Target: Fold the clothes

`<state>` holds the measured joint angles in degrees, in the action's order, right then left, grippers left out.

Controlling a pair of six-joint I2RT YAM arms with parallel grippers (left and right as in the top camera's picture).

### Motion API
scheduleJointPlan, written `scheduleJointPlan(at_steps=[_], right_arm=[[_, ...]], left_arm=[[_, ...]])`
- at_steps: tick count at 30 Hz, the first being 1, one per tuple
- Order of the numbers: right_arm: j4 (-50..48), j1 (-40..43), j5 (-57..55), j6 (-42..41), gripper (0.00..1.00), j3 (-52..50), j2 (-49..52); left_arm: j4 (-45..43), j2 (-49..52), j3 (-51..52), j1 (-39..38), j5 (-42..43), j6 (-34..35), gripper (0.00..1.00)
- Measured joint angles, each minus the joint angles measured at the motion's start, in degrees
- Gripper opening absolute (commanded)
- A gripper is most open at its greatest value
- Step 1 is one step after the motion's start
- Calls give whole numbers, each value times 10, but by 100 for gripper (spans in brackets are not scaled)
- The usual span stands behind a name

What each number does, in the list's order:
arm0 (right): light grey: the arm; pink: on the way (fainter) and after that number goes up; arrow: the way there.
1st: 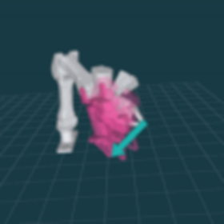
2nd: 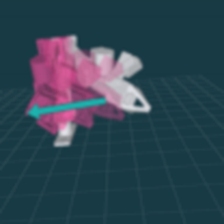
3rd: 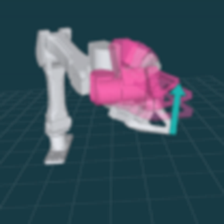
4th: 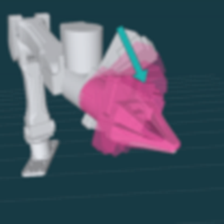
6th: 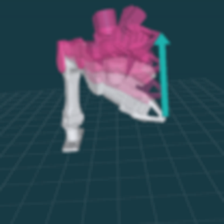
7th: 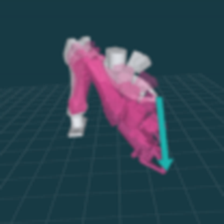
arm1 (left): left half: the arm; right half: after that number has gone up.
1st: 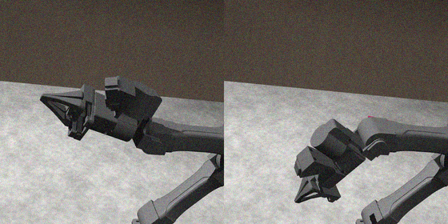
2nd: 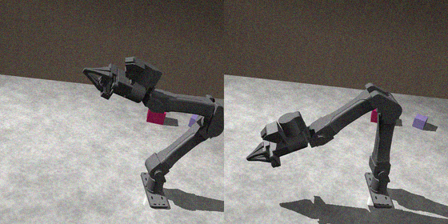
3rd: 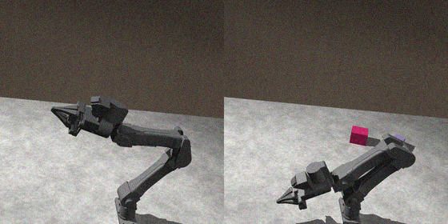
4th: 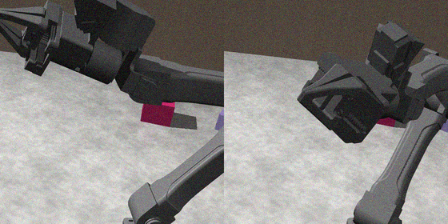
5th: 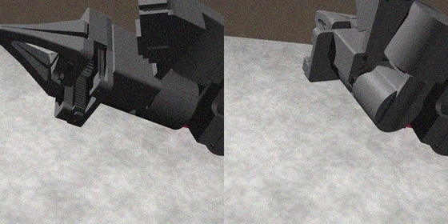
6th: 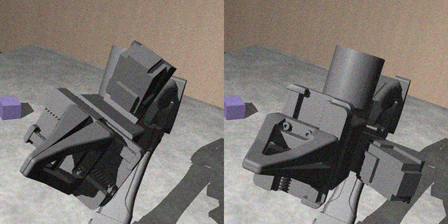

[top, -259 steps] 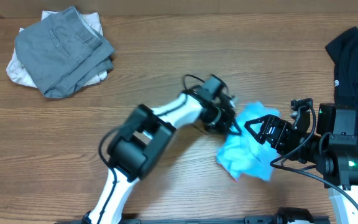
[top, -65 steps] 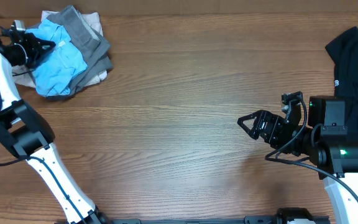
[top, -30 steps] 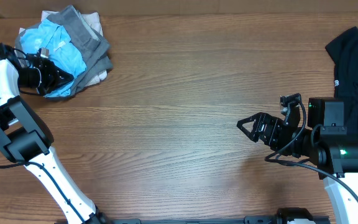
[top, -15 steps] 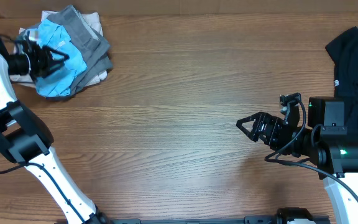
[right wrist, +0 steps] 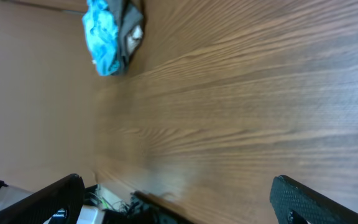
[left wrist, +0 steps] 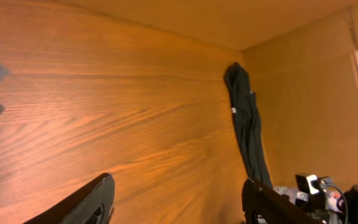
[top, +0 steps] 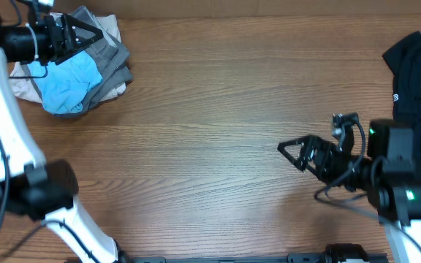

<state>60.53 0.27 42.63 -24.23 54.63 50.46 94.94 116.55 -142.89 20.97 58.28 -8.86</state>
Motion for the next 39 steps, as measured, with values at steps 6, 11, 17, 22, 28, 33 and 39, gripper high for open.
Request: scheduleJointPlan(at_steps=[6,11,17,22,28,33,39], right_arm=[[28,0,3,-43,100,0,-143],[49,0,1,-89,100,0,-247],[62,0,-12,-138,100,0,-340],[87,0,-18,-163,100,0,-355],[226,0,-42,-146,96,0,-355],[250,0,-75,-130,100,0,-373],[181,0,-86,-133,100,0,-379]], left_arm=[[15,-151,-2,-6,3,-3,100],[15,-276,3,-61,0,3,100],[17,-420,60,-129,-24,17,100],[17,-539,168,-150,-35,29,100],[18,-692,321,-150,-43,30,100],[20,-800,398,-150,-61,34,100],[20,-851,419,-150,-109,43,100]])
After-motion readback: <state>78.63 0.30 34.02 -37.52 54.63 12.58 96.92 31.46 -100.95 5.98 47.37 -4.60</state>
